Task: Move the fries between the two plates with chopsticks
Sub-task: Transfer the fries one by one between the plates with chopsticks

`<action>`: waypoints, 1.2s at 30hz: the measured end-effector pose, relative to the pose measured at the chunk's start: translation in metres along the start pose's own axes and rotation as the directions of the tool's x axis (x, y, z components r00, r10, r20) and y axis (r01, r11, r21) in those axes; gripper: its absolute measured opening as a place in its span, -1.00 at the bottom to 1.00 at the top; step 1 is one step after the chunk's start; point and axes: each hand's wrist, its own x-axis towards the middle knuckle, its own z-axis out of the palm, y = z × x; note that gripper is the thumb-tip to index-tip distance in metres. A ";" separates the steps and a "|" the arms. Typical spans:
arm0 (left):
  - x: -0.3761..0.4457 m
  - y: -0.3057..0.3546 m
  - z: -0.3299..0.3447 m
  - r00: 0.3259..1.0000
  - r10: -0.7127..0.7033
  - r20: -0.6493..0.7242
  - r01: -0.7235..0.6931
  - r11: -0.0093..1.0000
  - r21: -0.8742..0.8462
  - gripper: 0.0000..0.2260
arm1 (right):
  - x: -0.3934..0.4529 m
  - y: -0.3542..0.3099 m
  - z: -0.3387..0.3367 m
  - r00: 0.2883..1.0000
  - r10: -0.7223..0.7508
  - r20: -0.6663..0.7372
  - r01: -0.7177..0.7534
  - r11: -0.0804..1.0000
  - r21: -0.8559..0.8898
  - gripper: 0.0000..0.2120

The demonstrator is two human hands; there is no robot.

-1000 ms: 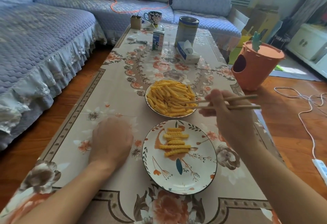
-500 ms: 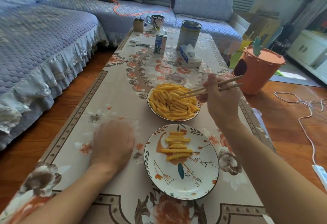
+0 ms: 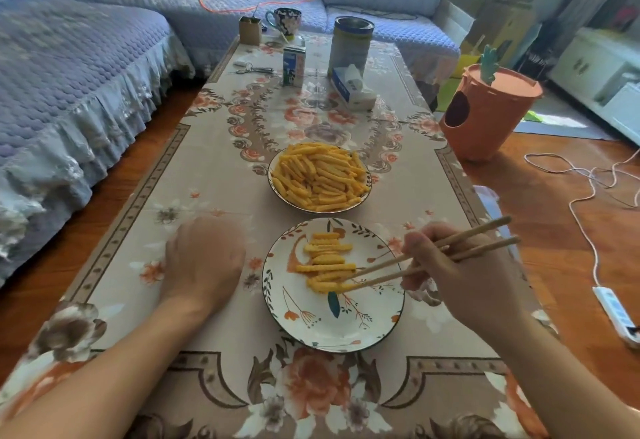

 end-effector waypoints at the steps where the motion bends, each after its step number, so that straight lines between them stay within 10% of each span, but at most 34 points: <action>1: 0.000 0.000 0.000 1.000 0.000 0.002 0.000 1.000 -0.002 -0.77 | 0.000 0.002 0.001 1.000 -0.015 -0.003 0.015 1.000 -0.009 -0.82; 21: 0.000 0.001 -0.001 1.000 0.017 -0.002 -0.017 1.000 -0.011 -0.66 | 0.050 0.006 -0.010 0.986 -0.058 -0.156 0.093 0.970 0.226 -0.67; 36: 0.002 -0.001 0.000 1.000 0.023 -0.008 -0.023 1.000 -0.003 -0.68 | 0.128 0.033 0.038 0.932 -0.308 -0.194 0.279 0.947 -0.161 -0.78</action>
